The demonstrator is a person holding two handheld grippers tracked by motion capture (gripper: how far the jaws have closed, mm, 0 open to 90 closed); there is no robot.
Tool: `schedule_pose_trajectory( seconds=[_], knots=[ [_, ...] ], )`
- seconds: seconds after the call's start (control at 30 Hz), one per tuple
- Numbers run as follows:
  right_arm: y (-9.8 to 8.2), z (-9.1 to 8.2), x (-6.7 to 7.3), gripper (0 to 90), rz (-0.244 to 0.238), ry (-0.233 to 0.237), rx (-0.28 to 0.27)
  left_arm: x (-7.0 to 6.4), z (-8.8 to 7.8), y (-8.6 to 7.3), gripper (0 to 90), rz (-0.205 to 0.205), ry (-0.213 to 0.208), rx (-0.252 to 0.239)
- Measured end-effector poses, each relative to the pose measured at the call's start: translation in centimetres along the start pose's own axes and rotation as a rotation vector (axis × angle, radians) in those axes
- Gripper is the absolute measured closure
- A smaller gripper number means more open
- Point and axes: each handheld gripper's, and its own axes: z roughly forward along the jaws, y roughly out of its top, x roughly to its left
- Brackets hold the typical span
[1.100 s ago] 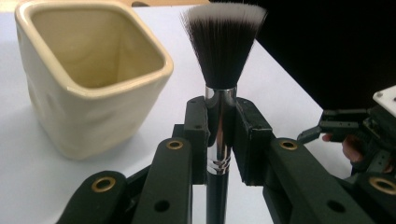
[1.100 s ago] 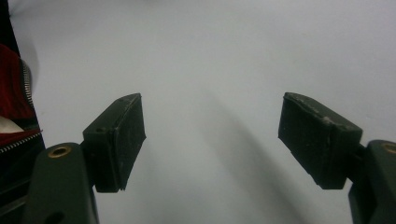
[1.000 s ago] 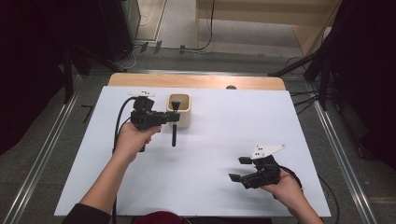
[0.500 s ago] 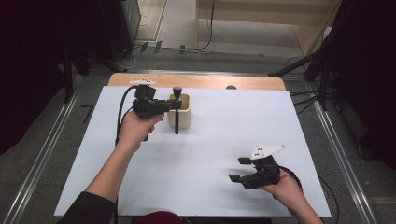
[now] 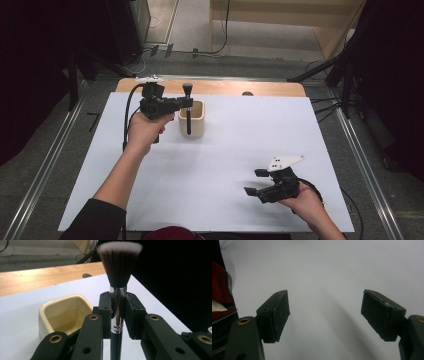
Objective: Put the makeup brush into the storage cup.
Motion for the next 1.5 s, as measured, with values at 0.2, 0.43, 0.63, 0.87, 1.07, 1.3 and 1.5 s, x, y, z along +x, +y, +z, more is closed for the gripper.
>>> schedule_pose_trajectory(
  seconds=[0.2, 0.43, 0.63, 0.87, 1.07, 1.3, 1.5],
  knots=[
    [0.0, 0.0, 0.0, 24.0, 0.004, 0.001, -0.002, -0.2, 0.0, 1.1, 77.3, 0.029, 0.022, -0.014],
    [0.0, 0.1, 0.1, 24.0, 0.001, 0.002, 0.007, -0.1, -0.2, 2.3, 77.3, 0.029, 0.029, -0.047],
    [0.0, 0.1, 0.2, 24.0, -0.001, 0.006, 0.002, 0.1, 0.2, 3.2, 77.4, 0.043, 0.052, -0.058],
    [0.1, 0.1, 0.4, 24.0, -0.008, 0.008, 0.001, 0.3, 0.8, 4.0, 77.3, 0.058, 0.081, -0.068],
    [0.1, 0.1, 0.4, 24.1, -0.008, 0.010, 0.000, 0.5, 1.3, 4.6, 77.3, 0.073, 0.101, -0.082],
    [0.1, 0.2, 0.4, 24.0, -0.011, 0.012, 0.002, 0.9, 1.7, 4.9, 77.3, 0.091, 0.106, -0.118],
    [0.1, 0.3, 0.5, 24.1, -0.011, 0.015, 0.004, 1.4, 2.2, 4.8, 77.3, 0.079, 0.114, -0.125]
  ],
)
